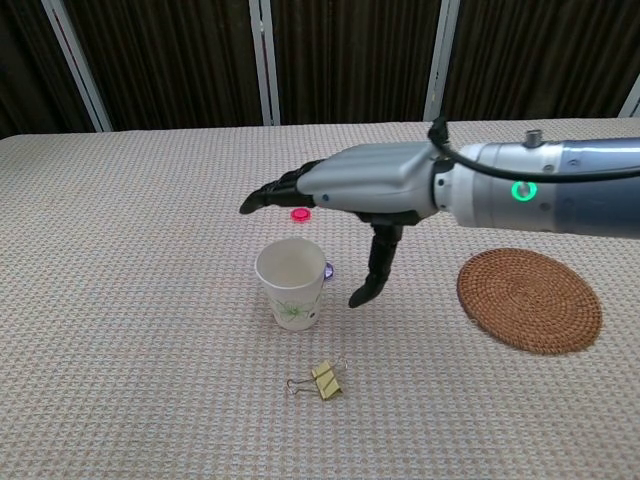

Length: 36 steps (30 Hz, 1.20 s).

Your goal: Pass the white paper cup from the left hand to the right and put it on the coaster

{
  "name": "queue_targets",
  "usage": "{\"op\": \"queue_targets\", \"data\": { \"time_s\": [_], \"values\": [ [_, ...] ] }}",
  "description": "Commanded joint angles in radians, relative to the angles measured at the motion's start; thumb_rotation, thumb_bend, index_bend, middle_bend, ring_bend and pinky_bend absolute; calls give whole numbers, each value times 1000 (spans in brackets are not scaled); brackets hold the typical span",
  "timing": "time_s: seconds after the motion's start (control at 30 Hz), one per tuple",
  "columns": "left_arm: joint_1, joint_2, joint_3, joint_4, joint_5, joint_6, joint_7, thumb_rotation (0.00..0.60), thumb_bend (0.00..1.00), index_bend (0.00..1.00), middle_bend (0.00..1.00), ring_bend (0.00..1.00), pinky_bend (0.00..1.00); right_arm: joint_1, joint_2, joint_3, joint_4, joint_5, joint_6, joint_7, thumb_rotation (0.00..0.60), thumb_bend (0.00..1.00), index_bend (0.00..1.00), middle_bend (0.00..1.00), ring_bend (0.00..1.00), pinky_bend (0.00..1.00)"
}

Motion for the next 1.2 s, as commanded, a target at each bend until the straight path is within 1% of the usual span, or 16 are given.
{"op": "queue_targets", "data": {
  "time_s": [0.03,0.2,0.27,0.33,0.37,0.43,0.5,0.6,0.8,0.93,1.07,1.13,1.2],
  "values": [
    [0,-2,-5,5,-5,-9,0,600,0,0,0,0,0,55,-73,10,72,11,-49,-42,600,0,0,40,0,0],
    [2,-2,-10,8,-7,-20,0,600,0,0,0,0,0,85,-128,8,141,46,-73,-100,600,0,19,68,2,0],
    [2,-1,-12,9,-6,-25,-2,600,0,0,0,0,0,87,-143,6,160,62,-72,-121,600,0,31,99,31,0],
    [3,1,-14,9,-6,-28,-5,600,0,0,0,0,0,86,-150,4,168,75,-68,-131,600,0,49,146,91,8],
    [3,2,-16,10,-7,-31,-8,600,0,0,0,0,0,84,-154,2,173,82,-64,-138,600,0,69,184,137,22],
    [4,4,-19,11,-9,-38,-13,600,0,0,0,0,0,80,-159,-2,178,92,-52,-152,600,11,138,278,236,69],
    [5,6,-21,10,-9,-42,-17,600,0,0,0,0,0,76,-163,-4,179,100,-40,-155,600,51,249,385,332,127],
    [7,9,-22,8,-3,-43,-20,600,0,0,0,0,0,69,-169,-7,176,115,-22,-152,600,102,315,432,363,148],
    [11,11,-21,3,8,-45,-21,600,0,0,0,0,0,57,-165,-4,158,137,7,-132,600,122,332,440,368,151],
    [10,13,-21,2,19,-57,-31,600,0,0,0,0,0,45,-121,10,121,151,40,-131,600,124,332,440,367,151],
    [10,13,-19,5,26,-68,-37,600,0,0,0,0,0,15,-40,18,60,180,65,-132,600,123,330,440,362,161],
    [10,15,-19,4,24,-76,-40,600,0,0,0,0,0,-18,27,15,17,205,81,-130,600,123,329,440,359,170],
    [10,16,-19,1,25,-82,-41,600,0,0,0,0,0,-56,95,1,-22,229,95,-128,600,123,329,440,356,171]
  ]
}}
